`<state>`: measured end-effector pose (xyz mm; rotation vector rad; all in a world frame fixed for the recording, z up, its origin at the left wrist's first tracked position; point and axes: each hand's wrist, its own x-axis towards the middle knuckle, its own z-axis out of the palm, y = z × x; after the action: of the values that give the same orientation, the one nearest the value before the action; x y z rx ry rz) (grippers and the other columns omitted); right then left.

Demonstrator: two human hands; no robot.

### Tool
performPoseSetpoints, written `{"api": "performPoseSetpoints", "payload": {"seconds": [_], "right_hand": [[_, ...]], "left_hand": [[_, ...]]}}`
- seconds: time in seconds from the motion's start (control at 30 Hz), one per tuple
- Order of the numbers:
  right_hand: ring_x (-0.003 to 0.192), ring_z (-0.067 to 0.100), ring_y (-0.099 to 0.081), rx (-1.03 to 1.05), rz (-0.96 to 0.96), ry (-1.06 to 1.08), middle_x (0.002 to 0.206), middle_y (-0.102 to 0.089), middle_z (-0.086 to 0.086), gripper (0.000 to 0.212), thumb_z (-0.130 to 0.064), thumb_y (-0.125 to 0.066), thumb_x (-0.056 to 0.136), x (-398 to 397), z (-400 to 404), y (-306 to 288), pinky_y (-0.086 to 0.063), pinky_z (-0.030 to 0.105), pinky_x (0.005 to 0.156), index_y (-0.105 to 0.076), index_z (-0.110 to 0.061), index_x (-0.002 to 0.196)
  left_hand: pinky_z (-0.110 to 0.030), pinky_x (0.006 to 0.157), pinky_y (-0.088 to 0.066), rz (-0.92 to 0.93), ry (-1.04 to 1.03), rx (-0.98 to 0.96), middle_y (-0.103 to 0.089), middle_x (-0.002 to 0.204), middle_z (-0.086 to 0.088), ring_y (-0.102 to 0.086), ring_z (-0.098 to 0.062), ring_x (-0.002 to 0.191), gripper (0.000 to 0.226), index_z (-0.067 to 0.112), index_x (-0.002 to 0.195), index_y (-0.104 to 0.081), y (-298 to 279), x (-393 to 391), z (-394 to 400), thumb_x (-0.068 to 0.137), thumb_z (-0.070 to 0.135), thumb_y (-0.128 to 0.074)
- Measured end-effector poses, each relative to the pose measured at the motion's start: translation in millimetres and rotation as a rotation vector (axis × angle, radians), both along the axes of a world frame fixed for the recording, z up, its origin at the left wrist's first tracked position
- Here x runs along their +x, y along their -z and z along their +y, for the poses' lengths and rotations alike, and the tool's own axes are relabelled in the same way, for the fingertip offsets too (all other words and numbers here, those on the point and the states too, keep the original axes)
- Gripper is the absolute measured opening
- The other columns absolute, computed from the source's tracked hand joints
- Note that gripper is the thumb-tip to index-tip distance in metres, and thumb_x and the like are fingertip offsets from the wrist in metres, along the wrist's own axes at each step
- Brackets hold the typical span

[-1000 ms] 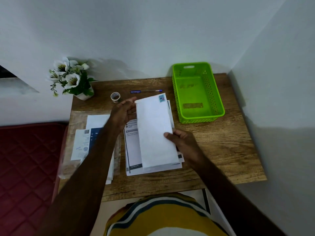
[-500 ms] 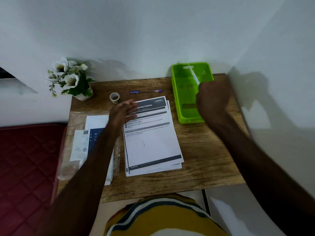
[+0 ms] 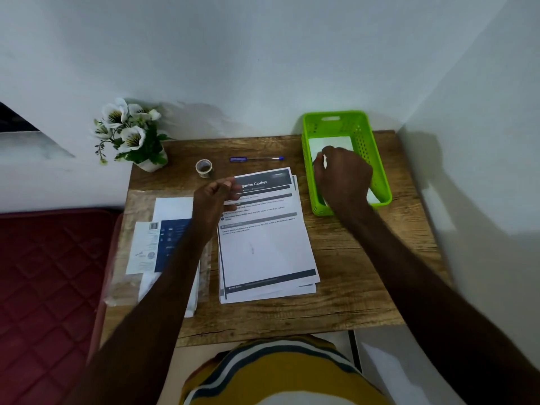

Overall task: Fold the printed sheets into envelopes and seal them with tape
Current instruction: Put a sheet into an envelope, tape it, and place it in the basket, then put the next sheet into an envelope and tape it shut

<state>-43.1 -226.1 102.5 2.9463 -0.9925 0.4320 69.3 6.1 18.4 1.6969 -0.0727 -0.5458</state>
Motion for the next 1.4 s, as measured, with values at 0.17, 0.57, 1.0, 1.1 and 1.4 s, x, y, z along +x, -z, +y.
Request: {"api": "performPoseSetpoints", "payload": {"seconds": [0.17, 0.57, 1.0, 1.1, 1.4], "right_hand": [[0.062, 0.026, -0.067, 0.134, -0.105, -0.249, 0.07, -0.07, 0.001, 0.015, -0.028, -0.068, 0.09, -29.6, 73.0, 19.4, -0.045, 0.026, 0.052, -0.073, -0.019, 0.078], [0.126, 0.028, -0.051, 0.361, 0.35, -0.426, 0.149, -0.046, 0.009, 0.036, -0.023, -0.046, 0.103, -43.8, 113.1, 86.8, -0.053, 0.041, 0.091, -0.059, -0.013, 0.135], [0.138, 0.03, -0.041, 0.251, 0.276, -0.386, 0.151, -0.041, 0.011, 0.047, -0.019, -0.055, 0.098, 35.7, 64.2, 58.8, -0.048, 0.043, 0.101, -0.046, -0.011, 0.144], [0.139, 0.035, -0.039, 0.194, 0.358, -0.436, 0.15, -0.042, 0.016, 0.048, -0.021, -0.064, 0.092, 58.8, 50.2, 55.0, -0.039, 0.044, 0.112, -0.052, -0.009, 0.137], [0.143, 0.031, -0.037, 0.142, 0.48, -0.525, 0.154, -0.044, 0.014, 0.053, -0.043, -0.067, 0.088, 72.0, 32.9, 69.5, -0.022, 0.043, 0.121, -0.059, -0.021, 0.136]], "left_hand": [[-0.041, 0.09, -0.057, -0.603, 0.075, 0.524, -0.073, 0.117, -0.005, -0.068, -0.021, 0.106, 0.025, 0.016, 0.12, -0.073, 13.0, -7.0, 4.0, 0.099, 0.025, -0.065], [-0.051, 0.122, -0.024, -0.825, 0.479, 0.833, -0.04, 0.161, -0.004, -0.028, -0.027, 0.152, 0.056, 0.018, 0.152, -0.046, 39.9, -19.6, 5.6, 0.102, 0.043, -0.054], [-0.048, 0.116, -0.032, -0.821, 0.428, 0.82, -0.053, 0.149, -0.012, -0.045, -0.032, 0.14, 0.069, 0.013, 0.147, -0.049, 19.6, 15.3, -7.1, 0.089, 0.041, -0.075], [-0.048, 0.113, -0.037, -0.732, 0.552, 0.844, -0.048, 0.151, -0.013, -0.045, -0.033, 0.138, 0.077, 0.012, 0.148, -0.046, 16.5, 31.3, -10.2, 0.084, 0.038, -0.08], [-0.047, 0.106, -0.046, -0.698, 0.65, 0.882, -0.05, 0.147, -0.013, -0.051, -0.033, 0.13, 0.073, 0.015, 0.14, -0.054, 6.7, 44.2, -18.9, 0.079, 0.04, -0.085]]}}
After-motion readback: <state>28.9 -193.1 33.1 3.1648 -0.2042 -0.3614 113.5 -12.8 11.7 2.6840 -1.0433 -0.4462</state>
